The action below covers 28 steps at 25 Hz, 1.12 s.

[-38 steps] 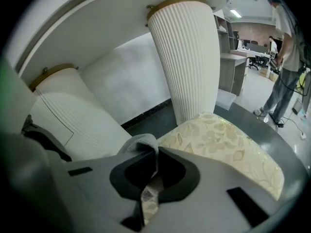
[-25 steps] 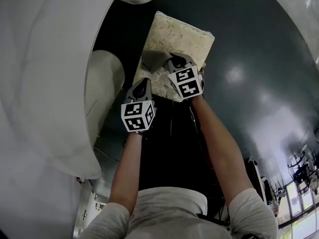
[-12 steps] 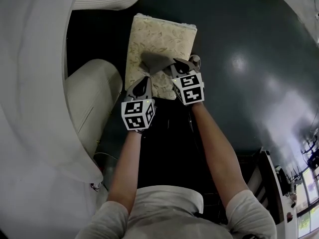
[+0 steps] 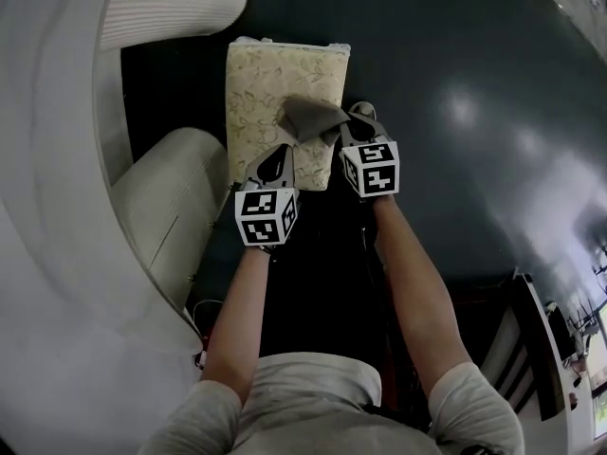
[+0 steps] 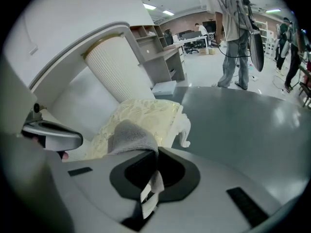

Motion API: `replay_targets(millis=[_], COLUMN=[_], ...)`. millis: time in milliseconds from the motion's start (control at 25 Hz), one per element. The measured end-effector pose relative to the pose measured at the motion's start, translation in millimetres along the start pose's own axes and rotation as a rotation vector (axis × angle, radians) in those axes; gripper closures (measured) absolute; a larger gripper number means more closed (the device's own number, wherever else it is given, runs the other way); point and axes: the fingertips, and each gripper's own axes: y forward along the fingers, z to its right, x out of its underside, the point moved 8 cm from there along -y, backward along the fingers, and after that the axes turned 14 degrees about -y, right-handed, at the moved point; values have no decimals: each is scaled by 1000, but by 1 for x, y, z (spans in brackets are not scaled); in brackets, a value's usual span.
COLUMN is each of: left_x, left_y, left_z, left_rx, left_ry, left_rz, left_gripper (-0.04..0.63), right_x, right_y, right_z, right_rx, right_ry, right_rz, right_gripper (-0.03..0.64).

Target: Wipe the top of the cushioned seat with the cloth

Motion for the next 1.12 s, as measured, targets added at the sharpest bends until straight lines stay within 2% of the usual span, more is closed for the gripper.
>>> replay_targets(millis=[280, 440, 680, 1120], left_x=[-4, -10, -16, -3], left_y=[3, -1, -5, -22], left_z=[0, -4, -16, -44], left_rx=[-11, -19, -42, -76], left_ry=[5, -16, -83, -183], left_rz=[-9, 8, 50, 82], left_gripper=[580, 580, 580, 581], right_x=[-6, -22, -52, -72], right_y=[5, 10, 22, 39], right_z=[12, 24, 35, 1], right_rx=[16, 58, 104, 68], right_ry=[36, 54, -22, -100], right_rz=[15, 28, 32, 35], right_gripper=[603, 603, 603, 603])
